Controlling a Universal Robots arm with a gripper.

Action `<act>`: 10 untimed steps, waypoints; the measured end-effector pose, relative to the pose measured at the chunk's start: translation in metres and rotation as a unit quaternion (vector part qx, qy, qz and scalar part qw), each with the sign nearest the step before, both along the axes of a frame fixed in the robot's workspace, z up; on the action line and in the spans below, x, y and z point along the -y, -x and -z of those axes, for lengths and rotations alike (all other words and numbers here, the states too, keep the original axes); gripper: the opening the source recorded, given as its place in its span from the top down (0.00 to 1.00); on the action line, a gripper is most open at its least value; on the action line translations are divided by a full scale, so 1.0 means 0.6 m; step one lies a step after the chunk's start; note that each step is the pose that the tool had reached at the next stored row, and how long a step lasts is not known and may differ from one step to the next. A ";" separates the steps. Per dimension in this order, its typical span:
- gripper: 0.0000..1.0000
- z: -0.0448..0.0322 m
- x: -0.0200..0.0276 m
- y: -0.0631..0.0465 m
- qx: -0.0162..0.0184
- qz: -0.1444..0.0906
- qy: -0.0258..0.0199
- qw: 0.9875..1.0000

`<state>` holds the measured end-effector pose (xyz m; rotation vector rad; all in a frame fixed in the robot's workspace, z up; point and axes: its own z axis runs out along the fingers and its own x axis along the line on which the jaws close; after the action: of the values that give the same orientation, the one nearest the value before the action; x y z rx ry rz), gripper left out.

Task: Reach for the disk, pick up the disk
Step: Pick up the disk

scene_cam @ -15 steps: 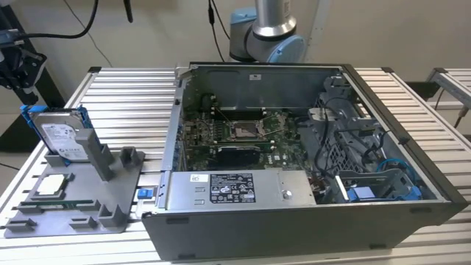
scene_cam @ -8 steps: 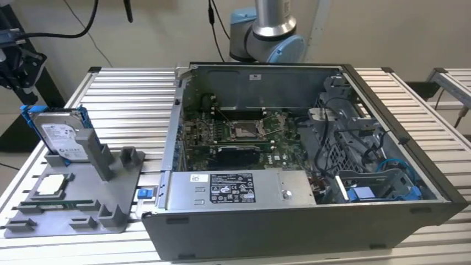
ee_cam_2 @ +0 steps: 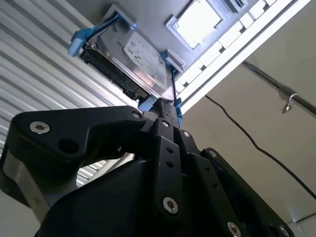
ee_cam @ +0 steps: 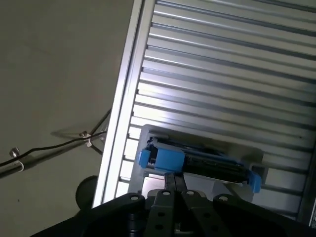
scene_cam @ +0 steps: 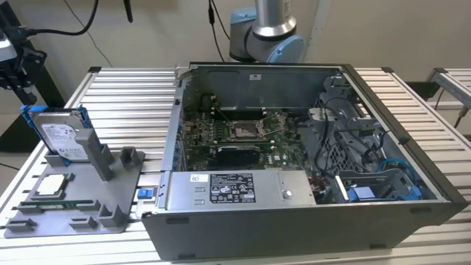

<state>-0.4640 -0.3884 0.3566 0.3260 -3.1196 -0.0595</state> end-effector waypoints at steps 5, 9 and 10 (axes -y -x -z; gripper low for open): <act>1.00 0.000 0.0000 0.000 0.000 -0.045 0.000 0.999; 1.00 0.000 0.0000 0.000 0.000 -0.081 0.000 0.997; 1.00 -0.001 0.0000 0.000 0.000 -0.091 0.000 0.996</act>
<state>-0.4641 -0.3883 0.3570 0.6068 -3.0738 -0.0585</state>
